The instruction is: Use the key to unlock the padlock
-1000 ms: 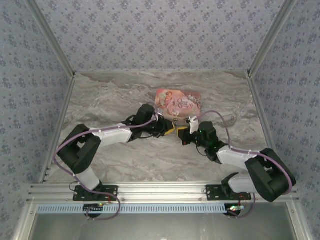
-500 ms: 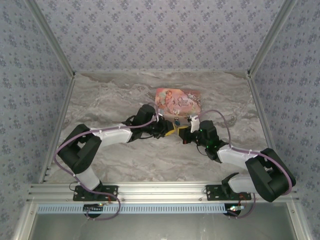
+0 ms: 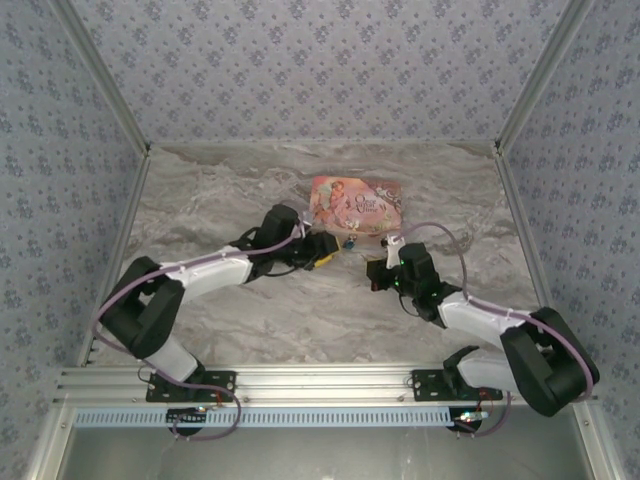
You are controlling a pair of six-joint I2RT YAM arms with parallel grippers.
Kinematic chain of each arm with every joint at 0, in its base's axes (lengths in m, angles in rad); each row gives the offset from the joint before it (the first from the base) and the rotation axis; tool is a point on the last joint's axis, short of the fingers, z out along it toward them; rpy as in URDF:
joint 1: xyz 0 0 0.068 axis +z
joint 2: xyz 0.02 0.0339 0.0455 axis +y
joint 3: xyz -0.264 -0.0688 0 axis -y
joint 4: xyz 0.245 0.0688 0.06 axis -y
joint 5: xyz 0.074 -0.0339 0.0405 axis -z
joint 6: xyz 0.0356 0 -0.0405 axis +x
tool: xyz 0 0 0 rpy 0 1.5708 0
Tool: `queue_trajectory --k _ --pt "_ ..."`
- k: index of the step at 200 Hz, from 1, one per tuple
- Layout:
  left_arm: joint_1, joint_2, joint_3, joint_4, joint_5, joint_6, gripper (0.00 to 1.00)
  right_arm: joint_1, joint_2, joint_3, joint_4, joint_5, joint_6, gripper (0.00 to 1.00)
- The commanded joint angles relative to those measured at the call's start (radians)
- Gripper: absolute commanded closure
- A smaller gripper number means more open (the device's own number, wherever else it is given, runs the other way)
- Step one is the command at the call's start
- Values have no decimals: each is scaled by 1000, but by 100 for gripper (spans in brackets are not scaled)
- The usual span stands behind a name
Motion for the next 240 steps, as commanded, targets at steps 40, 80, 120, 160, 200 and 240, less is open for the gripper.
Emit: queue_trajectory --k 40,80,120,160,200,240 --pt "94 -26 208 -325 -211 354 19 12 -300 41 -455 280 97 100" --pt "40 160 436 -321 -143 414 17 9 -479 137 -793 488 184 100" --pt "-50 358 685 -364 -104 462 17 4 -560 255 -1046 589 211 100" --pt "-139 571 990 -512 -112 573 17 4 -555 329 -1190 647 225 100" --pt "-178 774 1340 -754 -228 687 18 4 -558 359 -1238 663 226 100" --pt "-180 906 1535 -901 -255 713 19 4 -558 365 -1245 669 223 100"
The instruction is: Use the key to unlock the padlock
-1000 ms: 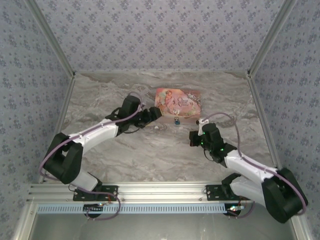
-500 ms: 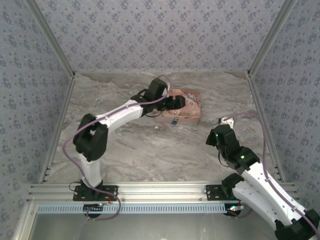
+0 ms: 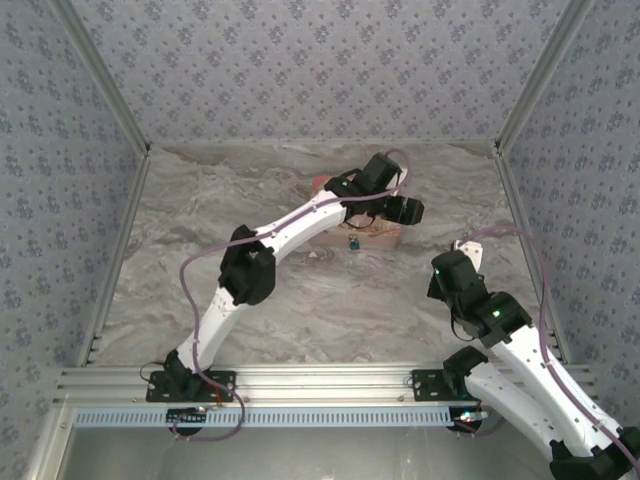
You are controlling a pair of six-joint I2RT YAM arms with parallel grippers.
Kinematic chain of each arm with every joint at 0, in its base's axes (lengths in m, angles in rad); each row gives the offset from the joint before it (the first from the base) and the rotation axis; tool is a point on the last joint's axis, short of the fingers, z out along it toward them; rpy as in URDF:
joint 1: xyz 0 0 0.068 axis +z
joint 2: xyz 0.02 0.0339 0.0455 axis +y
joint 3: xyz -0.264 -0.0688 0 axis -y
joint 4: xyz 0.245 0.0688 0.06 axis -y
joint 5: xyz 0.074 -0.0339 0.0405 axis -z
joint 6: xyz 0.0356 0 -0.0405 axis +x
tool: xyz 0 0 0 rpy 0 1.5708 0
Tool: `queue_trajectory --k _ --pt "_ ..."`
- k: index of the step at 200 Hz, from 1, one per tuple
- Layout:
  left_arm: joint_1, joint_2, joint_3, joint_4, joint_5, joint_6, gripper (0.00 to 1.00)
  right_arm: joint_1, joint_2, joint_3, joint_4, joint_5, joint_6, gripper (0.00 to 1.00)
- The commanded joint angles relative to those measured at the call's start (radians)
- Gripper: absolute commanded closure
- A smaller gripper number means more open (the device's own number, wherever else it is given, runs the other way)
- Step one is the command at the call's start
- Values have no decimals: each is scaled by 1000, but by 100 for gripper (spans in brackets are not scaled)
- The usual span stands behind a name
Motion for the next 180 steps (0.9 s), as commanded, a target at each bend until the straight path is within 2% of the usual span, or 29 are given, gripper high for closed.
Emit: queue_trajectory --k 1,42,91,113,155,180 --pt "9 51 83 -168 -39 52 19 -3 -3 28 -42 35 15 100" --pt "-3 -7 -60 -168 19 72 21 -4 -3 29 -48 35 14 100" --pt "-11 -238 -507 20 77 58 22 -9 -3 45 -61 43 -8 100" --pt "-12 -328 -652 97 103 34 22 -12 0 39 -39 31 -18 100" --pt "-6 -457 -760 210 129 31 21 -12 11 -4 99 -93 -74 100" --pt "17 -599 -877 331 103 52 18 -12 14 -23 183 -190 -100 100"
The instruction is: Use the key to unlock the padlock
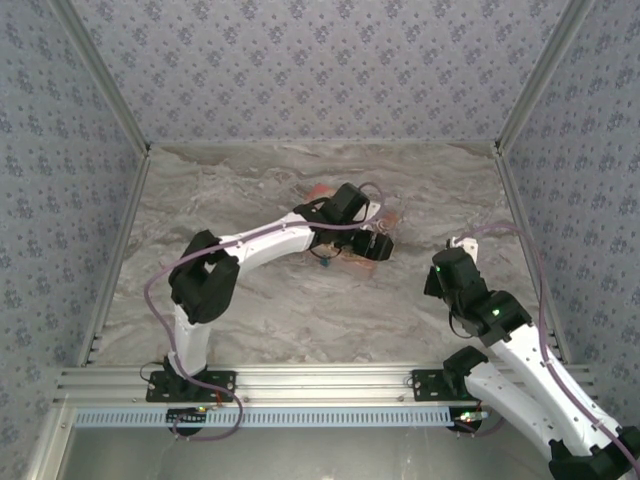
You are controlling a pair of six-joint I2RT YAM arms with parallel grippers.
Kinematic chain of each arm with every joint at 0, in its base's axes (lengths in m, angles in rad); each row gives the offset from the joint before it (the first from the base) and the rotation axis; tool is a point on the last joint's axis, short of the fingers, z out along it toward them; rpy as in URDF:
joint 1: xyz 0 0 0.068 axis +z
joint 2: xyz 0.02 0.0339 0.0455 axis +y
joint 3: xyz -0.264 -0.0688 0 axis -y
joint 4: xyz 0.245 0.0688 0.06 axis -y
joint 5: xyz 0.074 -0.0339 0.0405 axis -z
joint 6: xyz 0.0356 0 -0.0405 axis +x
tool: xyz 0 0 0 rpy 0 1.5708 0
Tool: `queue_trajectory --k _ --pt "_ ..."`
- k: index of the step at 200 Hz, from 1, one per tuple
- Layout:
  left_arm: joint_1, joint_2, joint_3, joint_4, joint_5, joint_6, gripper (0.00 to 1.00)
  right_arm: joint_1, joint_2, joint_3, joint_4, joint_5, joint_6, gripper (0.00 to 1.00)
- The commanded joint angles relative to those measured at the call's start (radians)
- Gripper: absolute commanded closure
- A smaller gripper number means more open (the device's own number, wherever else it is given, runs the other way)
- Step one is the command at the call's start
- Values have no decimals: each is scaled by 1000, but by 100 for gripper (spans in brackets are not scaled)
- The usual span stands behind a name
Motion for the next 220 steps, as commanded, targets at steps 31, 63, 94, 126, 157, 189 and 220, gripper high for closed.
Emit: queue_trajectory --k 31,63,94,126,157,189,220 --pt "65 -391 -373 319 -85 64 9 4 22 -32 150 -158 -53 100" --pt "91 -606 -654 478 -199 168 1 12 59 -46 234 -213 -66 100" --pt "96 -723 -861 582 -236 230 1 17 160 -41 345 -313 -46 100" --pt "155 -723 -888 489 -123 191 0 13 344 -15 488 -462 -27 100" --pt "235 -660 -959 610 22 140 2 -4 534 15 684 -602 19 100" --pt "246 -592 -1014 747 44 171 6 -27 671 39 820 -642 42 100" --pt "246 -525 -1059 891 48 186 6 -63 759 50 883 -676 78 100"
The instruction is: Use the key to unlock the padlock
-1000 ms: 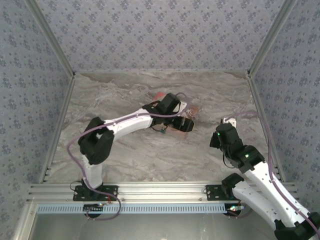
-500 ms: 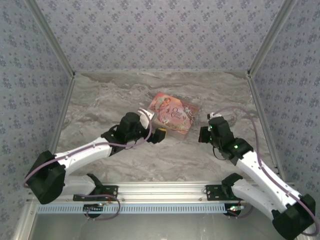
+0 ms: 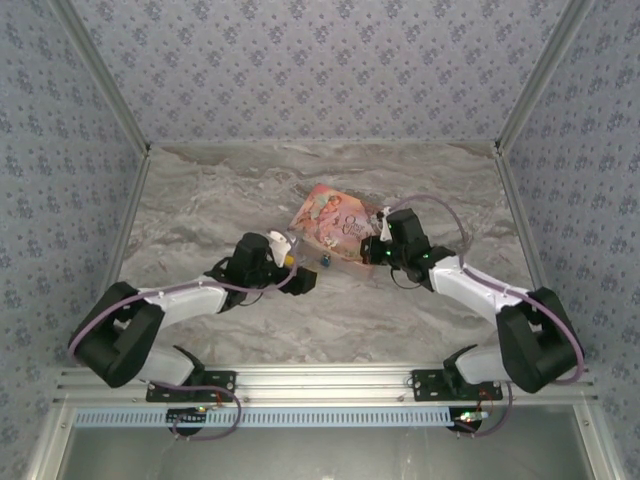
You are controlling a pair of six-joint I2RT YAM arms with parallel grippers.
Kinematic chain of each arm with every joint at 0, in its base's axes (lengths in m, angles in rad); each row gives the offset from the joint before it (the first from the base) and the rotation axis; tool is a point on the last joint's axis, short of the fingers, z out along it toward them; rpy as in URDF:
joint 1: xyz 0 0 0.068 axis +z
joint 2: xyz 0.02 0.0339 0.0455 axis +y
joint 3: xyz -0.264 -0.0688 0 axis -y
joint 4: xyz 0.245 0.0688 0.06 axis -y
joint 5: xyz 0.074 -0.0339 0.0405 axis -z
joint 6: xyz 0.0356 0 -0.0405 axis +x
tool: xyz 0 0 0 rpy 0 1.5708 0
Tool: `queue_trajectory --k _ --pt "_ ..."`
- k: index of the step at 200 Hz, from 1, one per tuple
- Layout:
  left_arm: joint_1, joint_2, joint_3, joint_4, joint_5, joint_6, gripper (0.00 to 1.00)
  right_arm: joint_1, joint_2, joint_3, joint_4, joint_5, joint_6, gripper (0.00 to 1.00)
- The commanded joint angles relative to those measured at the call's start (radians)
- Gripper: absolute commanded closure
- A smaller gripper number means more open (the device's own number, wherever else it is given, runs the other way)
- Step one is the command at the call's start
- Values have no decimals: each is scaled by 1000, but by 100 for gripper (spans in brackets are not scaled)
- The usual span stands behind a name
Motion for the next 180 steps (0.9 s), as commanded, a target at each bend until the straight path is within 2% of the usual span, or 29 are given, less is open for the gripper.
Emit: queue_trajectory --k 1,74,140,180 --pt "1 38 -28 181 42 24 6 -24 46 27 94 -55 45 100" --pt "-7 221 -39 415 77 2 13 -22 76 -10 -15 26 40 100" --pt "-85 347 -4 489 -63 54 16 9 73 -32 -29 65 24 100" --pt "-96 357 16 483 -120 68 16 15 62 -30 -39 80 17 100"
